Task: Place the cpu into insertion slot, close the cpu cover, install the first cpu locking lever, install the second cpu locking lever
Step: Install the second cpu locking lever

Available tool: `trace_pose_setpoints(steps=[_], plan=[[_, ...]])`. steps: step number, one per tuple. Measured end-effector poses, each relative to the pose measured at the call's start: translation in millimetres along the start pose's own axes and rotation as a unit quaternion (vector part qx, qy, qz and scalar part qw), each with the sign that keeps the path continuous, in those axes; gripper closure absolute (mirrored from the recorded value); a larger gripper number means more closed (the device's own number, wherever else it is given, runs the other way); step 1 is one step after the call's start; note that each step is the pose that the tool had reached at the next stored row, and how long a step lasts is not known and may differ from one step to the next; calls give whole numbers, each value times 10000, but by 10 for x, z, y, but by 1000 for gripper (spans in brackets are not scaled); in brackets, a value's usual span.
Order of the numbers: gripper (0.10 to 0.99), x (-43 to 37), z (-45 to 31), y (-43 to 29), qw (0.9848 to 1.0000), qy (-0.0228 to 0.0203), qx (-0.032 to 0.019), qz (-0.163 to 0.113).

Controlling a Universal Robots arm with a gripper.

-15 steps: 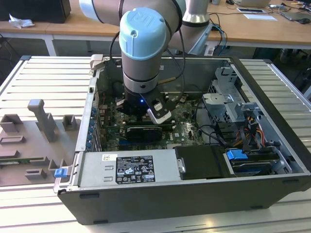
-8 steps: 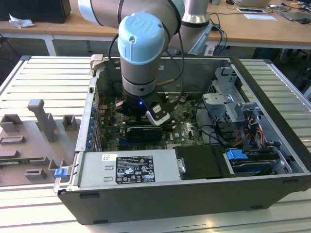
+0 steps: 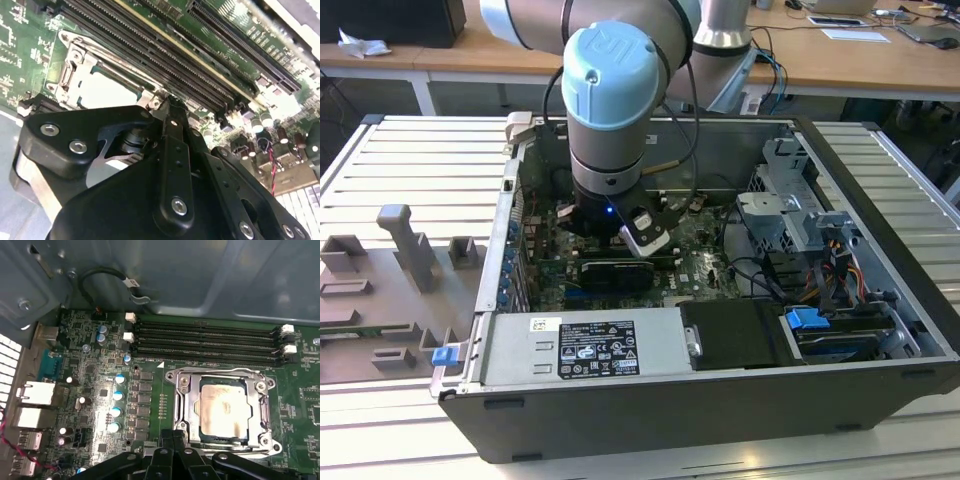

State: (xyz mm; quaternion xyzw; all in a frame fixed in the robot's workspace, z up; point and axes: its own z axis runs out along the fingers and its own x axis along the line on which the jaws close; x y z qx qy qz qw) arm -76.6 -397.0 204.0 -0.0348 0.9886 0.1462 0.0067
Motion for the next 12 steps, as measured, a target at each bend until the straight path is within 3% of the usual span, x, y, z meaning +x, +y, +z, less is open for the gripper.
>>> trace_pose_setpoints(steps=[3,10,12], plan=[[980,-1,-115,35,10000,0,0,0],[980,-3,-219,66,10000,0,0,0],[980,-4,-220,67,10000,-1,-2,0]])
